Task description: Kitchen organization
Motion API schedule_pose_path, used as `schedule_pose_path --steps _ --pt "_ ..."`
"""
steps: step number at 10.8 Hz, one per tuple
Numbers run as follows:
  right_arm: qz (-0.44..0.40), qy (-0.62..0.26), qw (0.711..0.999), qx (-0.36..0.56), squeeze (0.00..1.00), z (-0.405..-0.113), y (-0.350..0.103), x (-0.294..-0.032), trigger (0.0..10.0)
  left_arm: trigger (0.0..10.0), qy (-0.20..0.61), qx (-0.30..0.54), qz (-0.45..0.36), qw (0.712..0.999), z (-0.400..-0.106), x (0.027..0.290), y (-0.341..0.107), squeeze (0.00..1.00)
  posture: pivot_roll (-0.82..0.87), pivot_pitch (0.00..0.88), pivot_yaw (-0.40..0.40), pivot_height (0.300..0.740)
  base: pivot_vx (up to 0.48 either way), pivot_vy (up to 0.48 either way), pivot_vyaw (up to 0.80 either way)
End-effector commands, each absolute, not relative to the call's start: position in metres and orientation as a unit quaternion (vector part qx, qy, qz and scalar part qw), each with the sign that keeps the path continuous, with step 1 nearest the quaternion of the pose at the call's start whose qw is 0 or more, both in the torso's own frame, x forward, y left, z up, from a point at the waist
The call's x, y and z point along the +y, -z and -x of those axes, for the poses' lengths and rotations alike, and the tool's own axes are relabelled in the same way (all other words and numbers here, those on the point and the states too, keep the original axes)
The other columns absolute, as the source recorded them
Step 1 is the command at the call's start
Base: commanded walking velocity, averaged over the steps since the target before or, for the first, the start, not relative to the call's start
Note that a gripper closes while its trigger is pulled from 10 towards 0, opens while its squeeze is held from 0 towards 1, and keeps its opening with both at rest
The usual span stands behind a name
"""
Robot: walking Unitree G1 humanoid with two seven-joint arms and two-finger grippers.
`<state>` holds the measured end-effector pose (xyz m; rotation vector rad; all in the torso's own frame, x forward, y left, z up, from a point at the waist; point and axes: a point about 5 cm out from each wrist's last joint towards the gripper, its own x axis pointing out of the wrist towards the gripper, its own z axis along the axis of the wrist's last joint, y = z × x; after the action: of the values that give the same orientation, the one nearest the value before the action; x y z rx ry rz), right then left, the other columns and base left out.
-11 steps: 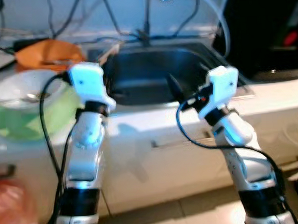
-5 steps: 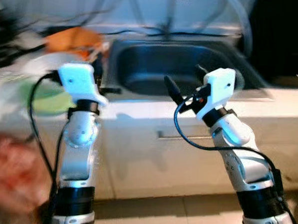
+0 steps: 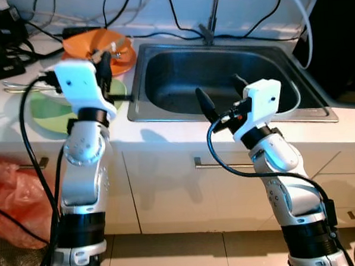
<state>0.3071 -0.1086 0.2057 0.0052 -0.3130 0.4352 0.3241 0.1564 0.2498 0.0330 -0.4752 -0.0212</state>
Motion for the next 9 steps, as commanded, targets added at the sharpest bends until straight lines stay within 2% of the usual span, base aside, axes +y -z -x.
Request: schedule_pose_path --steps 1,7,9 --pt "-0.002 -0.206 0.964 -0.169 0.0 -0.3082 -0.212 -0.1111 10.0 0.0 0.009 -0.258 -0.013 0.966 -0.3224 0.1559 -0.2651 0.0 0.01 0.018 -0.055 0.74 0.469 0.0 0.0" --pt "-0.003 -0.202 0.964 -0.172 0.0 -0.3075 -0.2114 -0.1117 10.0 0.0 0.009 -0.249 -0.006 0.969 -0.3226 0.1538 -0.2647 0.0 0.01 0.022 -0.052 0.74 0.469 0.0 0.0" --pt "-0.004 -0.201 0.965 -0.17 0.0 -0.3069 -0.2103 -0.111 10.0 0.0 0.019 -0.251 0.002 0.968 -0.3215 0.1516 -0.2659 0.0 0.01 0.026 -0.049 0.74 0.0 0.0 0.0"
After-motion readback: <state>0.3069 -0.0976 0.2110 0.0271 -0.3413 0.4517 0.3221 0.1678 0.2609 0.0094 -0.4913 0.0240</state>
